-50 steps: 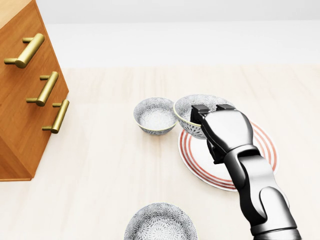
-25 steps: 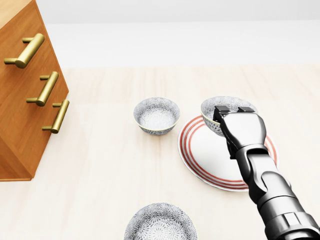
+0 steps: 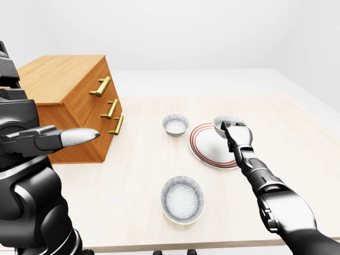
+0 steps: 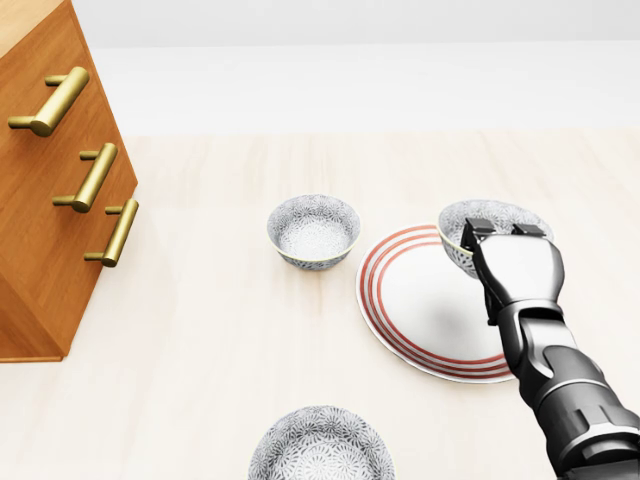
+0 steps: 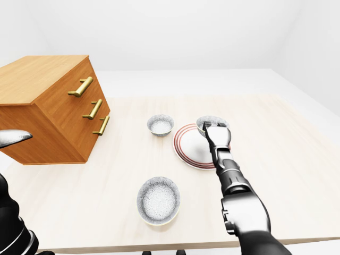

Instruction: Put the bowl in the middle on the plate.

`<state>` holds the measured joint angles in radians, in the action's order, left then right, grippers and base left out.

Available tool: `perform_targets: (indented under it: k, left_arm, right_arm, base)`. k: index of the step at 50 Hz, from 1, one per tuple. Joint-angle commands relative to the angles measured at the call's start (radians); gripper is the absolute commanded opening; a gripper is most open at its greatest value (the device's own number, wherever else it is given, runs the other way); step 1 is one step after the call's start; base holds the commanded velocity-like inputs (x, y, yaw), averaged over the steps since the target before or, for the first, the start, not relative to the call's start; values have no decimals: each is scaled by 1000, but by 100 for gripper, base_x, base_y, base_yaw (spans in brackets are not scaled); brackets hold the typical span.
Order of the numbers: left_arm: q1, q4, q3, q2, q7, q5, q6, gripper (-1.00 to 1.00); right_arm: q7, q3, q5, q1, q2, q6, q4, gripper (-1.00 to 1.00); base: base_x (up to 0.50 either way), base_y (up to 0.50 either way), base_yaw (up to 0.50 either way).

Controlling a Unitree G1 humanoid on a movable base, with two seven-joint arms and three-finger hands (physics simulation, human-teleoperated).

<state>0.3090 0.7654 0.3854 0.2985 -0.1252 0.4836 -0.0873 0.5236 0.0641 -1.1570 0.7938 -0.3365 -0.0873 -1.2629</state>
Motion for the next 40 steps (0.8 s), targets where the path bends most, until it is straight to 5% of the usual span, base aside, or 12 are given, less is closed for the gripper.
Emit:
perform_targets:
  k: [1, 40]
  left_arm:
    - [0, 2, 1, -1, 0, 1, 0, 100]
    - [0, -2, 2, -1, -3, 7, 0, 100]
  right_arm:
    - [0, -6, 5, 27, -13, 0, -49, -100]
    - [0, 2, -73, 21, 52, 0, -100, -100]
  base:
    - [0, 0, 0]
    - [0, 0, 0]
